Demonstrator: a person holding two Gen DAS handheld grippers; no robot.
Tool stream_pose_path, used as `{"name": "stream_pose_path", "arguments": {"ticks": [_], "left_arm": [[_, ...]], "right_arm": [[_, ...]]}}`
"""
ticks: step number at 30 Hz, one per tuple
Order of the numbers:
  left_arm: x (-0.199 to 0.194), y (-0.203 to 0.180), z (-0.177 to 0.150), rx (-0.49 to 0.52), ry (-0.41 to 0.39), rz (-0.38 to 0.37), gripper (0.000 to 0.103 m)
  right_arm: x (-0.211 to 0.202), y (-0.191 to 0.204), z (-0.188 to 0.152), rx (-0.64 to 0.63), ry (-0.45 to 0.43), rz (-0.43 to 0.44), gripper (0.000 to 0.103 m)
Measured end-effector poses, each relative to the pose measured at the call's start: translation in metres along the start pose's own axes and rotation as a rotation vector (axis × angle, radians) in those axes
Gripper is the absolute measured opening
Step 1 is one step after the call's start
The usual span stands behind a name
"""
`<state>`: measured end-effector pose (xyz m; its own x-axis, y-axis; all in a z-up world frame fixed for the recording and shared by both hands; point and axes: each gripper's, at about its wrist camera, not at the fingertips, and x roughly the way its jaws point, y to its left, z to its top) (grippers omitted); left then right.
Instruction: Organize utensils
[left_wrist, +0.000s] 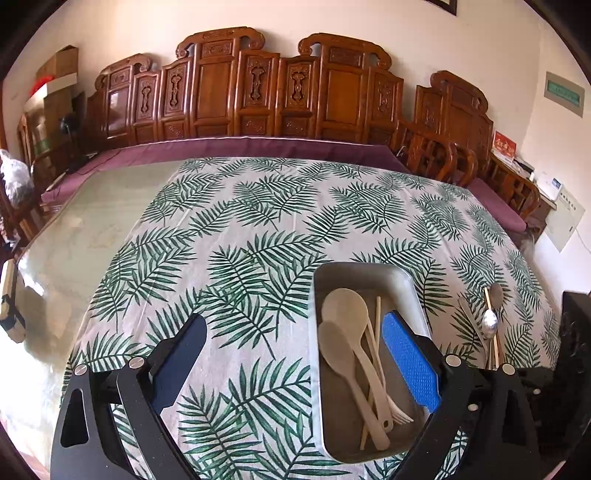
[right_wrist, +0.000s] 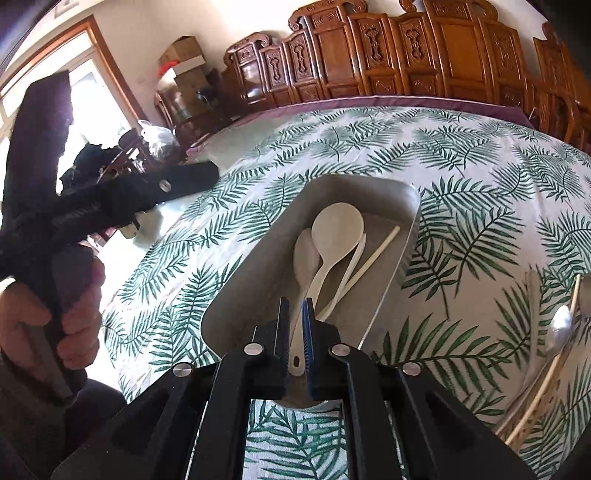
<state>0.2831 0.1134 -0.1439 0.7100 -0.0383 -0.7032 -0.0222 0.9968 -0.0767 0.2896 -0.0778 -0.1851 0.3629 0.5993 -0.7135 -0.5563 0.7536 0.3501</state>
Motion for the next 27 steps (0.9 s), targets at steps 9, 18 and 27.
{"name": "stream_pose_path", "arguments": {"ticks": [9,18,27], "left_arm": [[0.003,-0.027,-0.003,0.019,0.005,-0.039,0.092],[0.006,-0.078,-0.013,0.097,0.016,-0.088,0.092],[0.007,-0.127,-0.029,0.153,0.035,-0.165,0.092]], "right_arm": [[-0.053,-0.038,-0.007,-0.056,-0.051,-0.137,0.010],[-0.101,-0.129,-0.033,0.000,-0.090,-0.400,0.026],[-0.103,-0.182,-0.051,0.150,-0.089,-0.413,0.028]]}}
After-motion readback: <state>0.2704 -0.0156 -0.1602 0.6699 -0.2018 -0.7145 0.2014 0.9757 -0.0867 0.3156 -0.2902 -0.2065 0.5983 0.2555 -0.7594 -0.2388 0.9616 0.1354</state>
